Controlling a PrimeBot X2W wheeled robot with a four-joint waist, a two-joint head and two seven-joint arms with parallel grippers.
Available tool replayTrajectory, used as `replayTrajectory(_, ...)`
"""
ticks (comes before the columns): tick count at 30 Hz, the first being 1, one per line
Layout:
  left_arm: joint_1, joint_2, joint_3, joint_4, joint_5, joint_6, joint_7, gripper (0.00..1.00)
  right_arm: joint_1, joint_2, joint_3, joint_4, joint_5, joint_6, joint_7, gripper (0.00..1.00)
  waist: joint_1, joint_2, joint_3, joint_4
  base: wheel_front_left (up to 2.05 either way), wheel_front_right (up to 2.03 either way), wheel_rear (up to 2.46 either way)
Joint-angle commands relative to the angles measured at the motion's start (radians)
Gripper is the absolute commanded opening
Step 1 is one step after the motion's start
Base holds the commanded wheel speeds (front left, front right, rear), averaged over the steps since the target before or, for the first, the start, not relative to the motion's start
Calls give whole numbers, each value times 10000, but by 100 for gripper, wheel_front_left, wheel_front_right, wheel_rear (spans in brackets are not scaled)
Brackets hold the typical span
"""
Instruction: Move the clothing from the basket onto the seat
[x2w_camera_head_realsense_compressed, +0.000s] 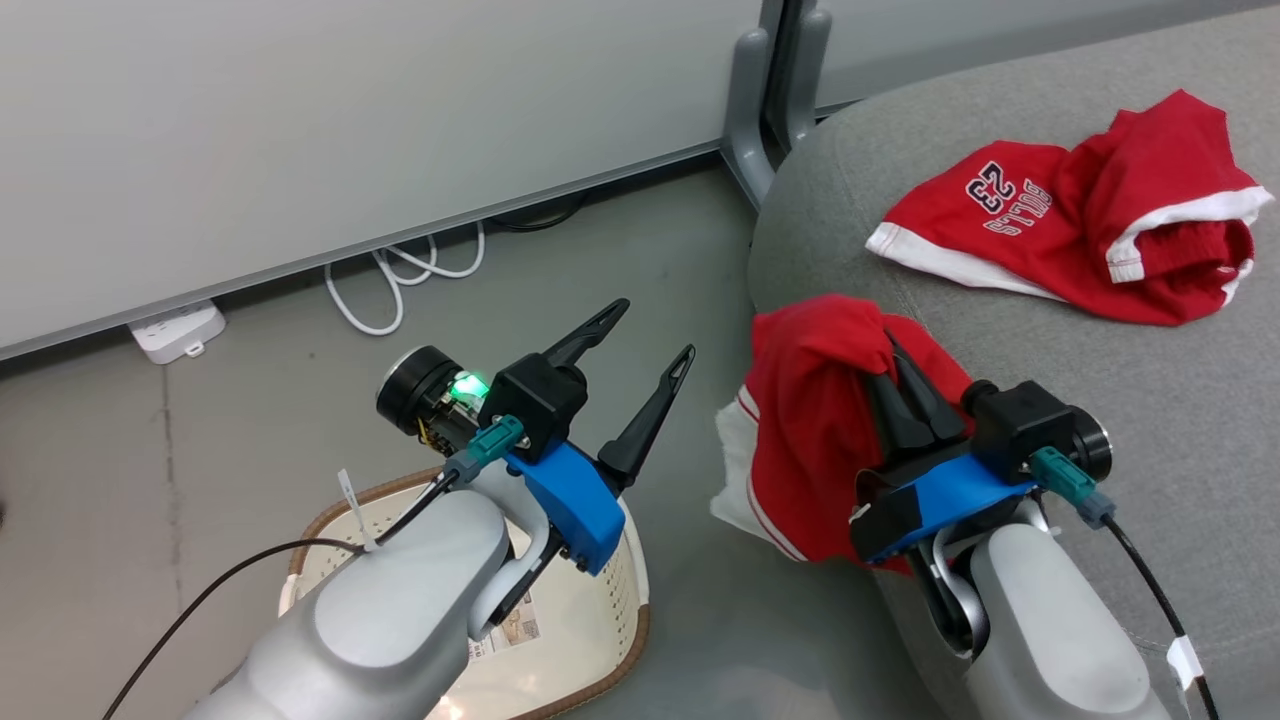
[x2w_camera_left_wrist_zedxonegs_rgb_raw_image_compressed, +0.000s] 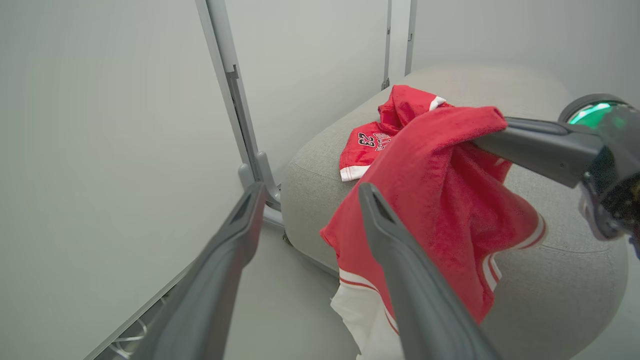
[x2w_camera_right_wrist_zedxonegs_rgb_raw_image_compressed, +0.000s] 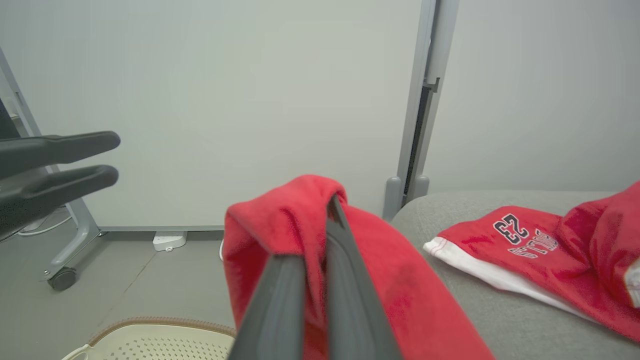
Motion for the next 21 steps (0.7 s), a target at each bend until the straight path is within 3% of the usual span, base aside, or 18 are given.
replayTrajectory(1,-107,27,-29,-39,43,10,21,100,-11,-1,-118,-90,-16,-7,-6,0,0,-1,165,-279,0,0,0)
replayTrajectory(21,-265,-37,-530,-49,201,-110,212,100,785,-180,-2102,-843,-58,-7,-6,0,0,-1,794,-1910,0,0,0)
